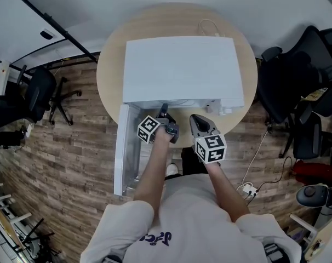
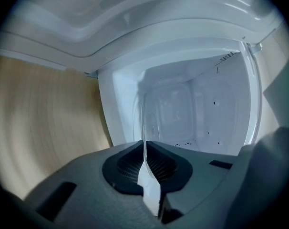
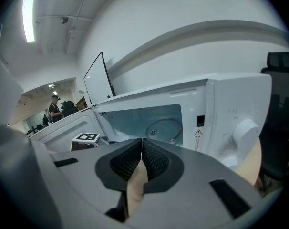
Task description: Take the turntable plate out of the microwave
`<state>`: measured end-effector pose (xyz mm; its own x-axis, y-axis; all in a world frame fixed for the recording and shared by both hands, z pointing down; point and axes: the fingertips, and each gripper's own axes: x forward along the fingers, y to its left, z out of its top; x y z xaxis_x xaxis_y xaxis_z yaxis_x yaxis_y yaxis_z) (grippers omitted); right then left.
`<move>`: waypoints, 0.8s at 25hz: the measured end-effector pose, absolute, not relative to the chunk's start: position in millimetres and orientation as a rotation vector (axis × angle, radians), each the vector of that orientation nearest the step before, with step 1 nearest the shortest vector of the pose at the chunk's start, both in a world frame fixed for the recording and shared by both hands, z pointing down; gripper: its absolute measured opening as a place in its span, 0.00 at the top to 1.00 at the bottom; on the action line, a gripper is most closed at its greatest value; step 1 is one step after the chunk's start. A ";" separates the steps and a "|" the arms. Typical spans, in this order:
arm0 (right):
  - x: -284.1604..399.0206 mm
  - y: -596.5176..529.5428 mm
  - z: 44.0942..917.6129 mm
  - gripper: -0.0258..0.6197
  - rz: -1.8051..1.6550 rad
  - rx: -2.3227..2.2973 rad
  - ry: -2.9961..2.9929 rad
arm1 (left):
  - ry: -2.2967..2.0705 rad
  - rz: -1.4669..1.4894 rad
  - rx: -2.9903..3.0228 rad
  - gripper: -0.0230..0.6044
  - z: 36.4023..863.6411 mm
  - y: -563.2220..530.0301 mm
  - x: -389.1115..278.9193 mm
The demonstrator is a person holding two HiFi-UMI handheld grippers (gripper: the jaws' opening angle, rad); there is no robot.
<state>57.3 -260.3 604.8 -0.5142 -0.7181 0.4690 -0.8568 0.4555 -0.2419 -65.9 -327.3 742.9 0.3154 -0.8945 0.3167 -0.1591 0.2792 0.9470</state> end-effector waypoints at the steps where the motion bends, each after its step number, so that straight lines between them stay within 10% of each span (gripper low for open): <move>1: 57.5 -259.9 607.7 0.93 0.668 1.348 -2.406 | -1.155 -0.681 1.202 0.92 742.6 -326.9 -65.0; 20: 64.4 -261.3 682.7 0.93 1.338 1.506 -2.382 | -1.054 -0.725 1.156 0.93 732.9 -282.2 -60.5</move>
